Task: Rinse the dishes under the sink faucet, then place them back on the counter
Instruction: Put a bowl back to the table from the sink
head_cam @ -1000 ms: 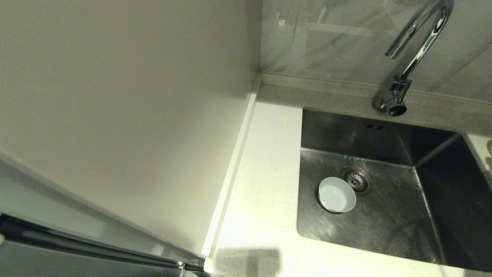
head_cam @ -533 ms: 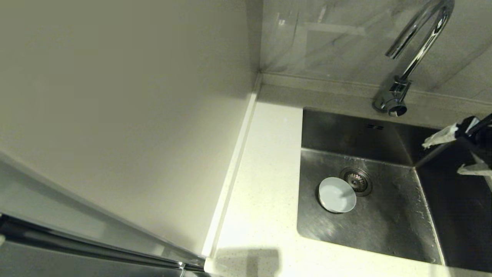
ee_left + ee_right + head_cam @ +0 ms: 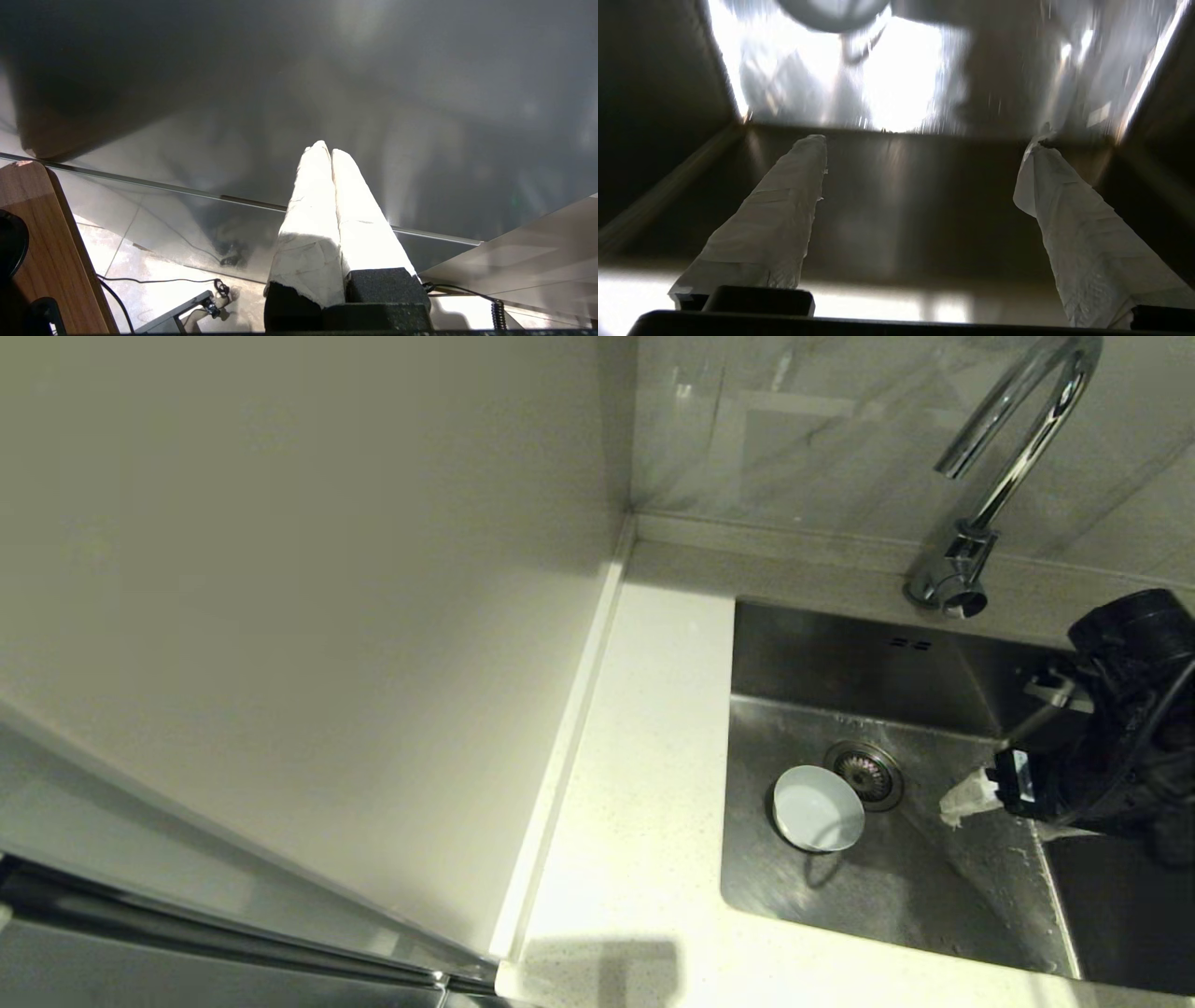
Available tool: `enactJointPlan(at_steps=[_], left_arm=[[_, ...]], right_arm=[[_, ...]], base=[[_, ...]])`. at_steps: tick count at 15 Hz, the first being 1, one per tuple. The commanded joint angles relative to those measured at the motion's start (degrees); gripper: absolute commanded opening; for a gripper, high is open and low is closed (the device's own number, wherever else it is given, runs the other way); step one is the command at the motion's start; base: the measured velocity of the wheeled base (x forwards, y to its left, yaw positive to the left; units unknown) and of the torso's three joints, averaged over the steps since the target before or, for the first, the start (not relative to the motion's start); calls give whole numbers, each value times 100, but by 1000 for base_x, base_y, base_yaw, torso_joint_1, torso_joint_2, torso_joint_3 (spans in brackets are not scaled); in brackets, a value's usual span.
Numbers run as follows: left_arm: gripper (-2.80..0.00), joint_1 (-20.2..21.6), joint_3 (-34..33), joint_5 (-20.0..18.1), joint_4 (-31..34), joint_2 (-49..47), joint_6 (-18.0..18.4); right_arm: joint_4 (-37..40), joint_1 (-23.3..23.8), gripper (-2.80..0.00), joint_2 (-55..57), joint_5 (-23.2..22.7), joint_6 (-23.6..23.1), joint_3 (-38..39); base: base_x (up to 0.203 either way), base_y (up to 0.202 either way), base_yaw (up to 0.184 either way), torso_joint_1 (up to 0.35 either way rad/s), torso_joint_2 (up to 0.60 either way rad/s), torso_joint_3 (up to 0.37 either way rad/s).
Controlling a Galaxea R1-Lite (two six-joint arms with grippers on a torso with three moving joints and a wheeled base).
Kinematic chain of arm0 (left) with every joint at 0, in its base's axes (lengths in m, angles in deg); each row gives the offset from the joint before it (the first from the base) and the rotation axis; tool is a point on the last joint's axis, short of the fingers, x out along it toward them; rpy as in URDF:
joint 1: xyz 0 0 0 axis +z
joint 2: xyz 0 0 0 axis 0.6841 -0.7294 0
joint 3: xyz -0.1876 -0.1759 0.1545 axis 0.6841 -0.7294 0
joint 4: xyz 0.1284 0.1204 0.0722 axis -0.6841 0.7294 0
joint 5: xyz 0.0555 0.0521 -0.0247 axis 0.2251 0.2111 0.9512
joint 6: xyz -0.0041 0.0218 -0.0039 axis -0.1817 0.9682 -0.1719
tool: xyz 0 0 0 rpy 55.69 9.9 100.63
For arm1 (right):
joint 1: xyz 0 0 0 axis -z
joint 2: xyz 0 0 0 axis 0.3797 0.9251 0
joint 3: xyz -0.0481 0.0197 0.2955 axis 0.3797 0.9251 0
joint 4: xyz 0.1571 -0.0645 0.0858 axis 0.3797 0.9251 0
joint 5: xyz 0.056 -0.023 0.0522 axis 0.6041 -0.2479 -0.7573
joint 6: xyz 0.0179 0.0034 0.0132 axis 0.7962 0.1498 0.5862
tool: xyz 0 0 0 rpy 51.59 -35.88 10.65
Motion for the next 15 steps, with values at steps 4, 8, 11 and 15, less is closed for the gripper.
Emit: enactJointPlan(at_steps=[4, 8, 11, 15], left_arm=[[-280, 0, -18, 0, -2, 0, -2], [-280, 0, -18, 0, -2, 0, -2], [-280, 0, -18, 0, -2, 0, -2], [-280, 0, -18, 0, -2, 0, -2]], right_arm=[[-1582, -211, 0, 1207, 95, -552, 68], [-2236, -426, 0, 1791, 106, -597, 182], [-3215, -563, 0, 2057, 180, -1079, 593], [-3875, -610, 0, 2415, 536, -1548, 658]], base=[[0, 0, 0, 0, 0, 0], [0, 0, 0, 0, 0, 0], [0, 0, 0, 0, 0, 0], [0, 0, 0, 0, 0, 0]])
